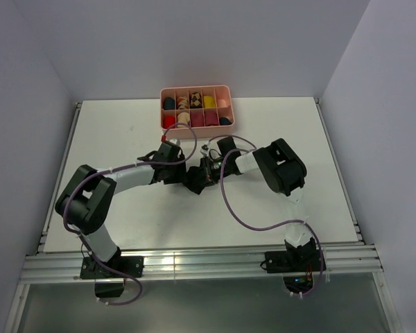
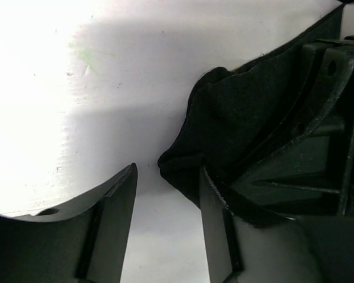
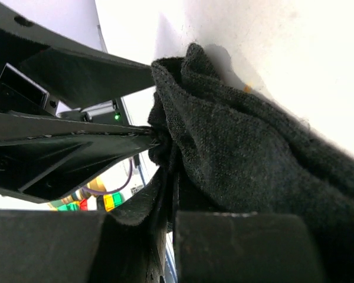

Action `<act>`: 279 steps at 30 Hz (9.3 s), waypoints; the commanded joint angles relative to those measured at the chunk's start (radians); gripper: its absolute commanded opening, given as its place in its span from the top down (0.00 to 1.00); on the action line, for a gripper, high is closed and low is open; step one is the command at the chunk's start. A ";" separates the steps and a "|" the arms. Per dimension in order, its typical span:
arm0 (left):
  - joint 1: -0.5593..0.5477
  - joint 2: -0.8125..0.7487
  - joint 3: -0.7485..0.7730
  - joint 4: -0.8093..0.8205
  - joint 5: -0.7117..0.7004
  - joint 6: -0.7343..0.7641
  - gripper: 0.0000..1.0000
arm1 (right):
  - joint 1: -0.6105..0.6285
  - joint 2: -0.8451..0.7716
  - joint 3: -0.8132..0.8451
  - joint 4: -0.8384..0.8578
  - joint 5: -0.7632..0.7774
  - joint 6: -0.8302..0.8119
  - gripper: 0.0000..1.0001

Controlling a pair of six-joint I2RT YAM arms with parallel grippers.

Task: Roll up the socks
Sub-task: Roll the sock at the center of the board.

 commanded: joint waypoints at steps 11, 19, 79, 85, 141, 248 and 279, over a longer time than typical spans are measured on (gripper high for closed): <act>-0.073 0.134 0.027 -0.197 -0.134 0.041 0.64 | -0.005 -0.194 -0.031 -0.046 0.245 -0.117 0.71; -0.073 0.133 0.039 -0.186 -0.123 0.058 0.67 | 0.032 -0.475 -0.210 -0.037 0.507 -0.326 0.61; 0.020 0.183 0.173 -0.223 -0.005 0.222 0.69 | 0.451 -0.695 -0.431 0.130 1.184 -0.845 0.25; 0.022 0.212 0.208 -0.245 -0.003 0.253 0.69 | 0.515 -0.595 -0.362 0.139 1.257 -0.920 0.28; 0.138 -0.215 -0.134 0.122 0.139 -0.305 0.20 | 0.118 -0.270 -0.385 0.455 0.330 -0.055 1.00; 0.074 -0.193 -0.044 -0.087 0.080 -0.517 0.38 | 0.146 -0.152 -0.644 1.089 0.373 0.247 1.00; -0.043 -0.021 -0.036 -0.180 0.020 -0.545 0.73 | 0.133 -0.180 -0.600 0.725 0.442 0.113 1.00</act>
